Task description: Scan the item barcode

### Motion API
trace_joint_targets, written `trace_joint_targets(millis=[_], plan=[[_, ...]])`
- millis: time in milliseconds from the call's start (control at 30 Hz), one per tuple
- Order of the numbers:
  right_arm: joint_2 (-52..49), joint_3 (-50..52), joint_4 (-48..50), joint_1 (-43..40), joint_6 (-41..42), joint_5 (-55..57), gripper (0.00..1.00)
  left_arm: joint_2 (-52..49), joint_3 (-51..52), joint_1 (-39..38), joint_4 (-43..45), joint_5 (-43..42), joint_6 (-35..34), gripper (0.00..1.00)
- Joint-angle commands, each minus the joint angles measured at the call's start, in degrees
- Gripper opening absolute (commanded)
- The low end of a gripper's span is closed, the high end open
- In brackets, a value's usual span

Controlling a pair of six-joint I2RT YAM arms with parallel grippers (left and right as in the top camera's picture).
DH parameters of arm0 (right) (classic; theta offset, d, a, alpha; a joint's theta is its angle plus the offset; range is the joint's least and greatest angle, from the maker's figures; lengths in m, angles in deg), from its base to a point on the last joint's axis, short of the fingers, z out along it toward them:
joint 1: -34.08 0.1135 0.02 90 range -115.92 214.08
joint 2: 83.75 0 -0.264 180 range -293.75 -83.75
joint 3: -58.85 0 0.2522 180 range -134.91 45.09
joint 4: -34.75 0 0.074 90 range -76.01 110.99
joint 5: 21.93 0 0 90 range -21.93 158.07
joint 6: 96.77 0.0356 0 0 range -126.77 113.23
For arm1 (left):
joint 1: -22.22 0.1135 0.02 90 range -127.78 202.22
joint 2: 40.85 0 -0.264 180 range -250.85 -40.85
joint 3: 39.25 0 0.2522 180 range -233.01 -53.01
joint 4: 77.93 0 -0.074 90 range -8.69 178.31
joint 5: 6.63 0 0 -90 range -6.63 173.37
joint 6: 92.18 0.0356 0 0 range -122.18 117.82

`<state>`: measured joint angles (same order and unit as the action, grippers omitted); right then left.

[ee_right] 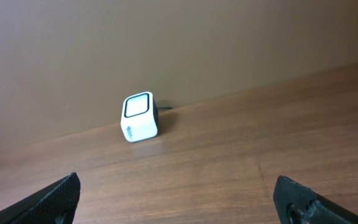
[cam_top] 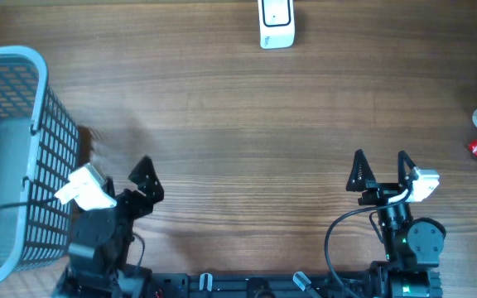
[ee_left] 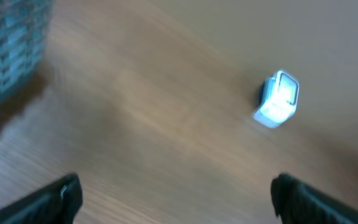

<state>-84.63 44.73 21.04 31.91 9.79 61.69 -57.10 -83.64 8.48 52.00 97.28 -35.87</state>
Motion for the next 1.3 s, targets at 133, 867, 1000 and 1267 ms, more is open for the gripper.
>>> trace_joint_targets(millis=[133, 867, 1000, 1267], plan=[[0.7, 0.1, 0.3, 0.4, -0.7, 0.0, 0.99, 16.1, 21.1, 12.4, 21.0, -15.8, 23.8, 1.00], [0.7, 0.1, 0.3, 0.4, -0.7, 0.0, 0.99, 16.1, 30.3, 16.1, 31.9, -14.6, 32.2, 1.00], [0.7, 0.1, 0.3, 0.4, -0.7, 0.0, 1.00, 16.1, 30.3, 16.1, 31.9, -15.0, 29.4, 1.00], [0.7, 0.1, 0.3, 0.4, -0.7, 0.0, 1.00, 16.1, 30.3, 16.1, 32.0, -14.9, 28.3, 1.00]])
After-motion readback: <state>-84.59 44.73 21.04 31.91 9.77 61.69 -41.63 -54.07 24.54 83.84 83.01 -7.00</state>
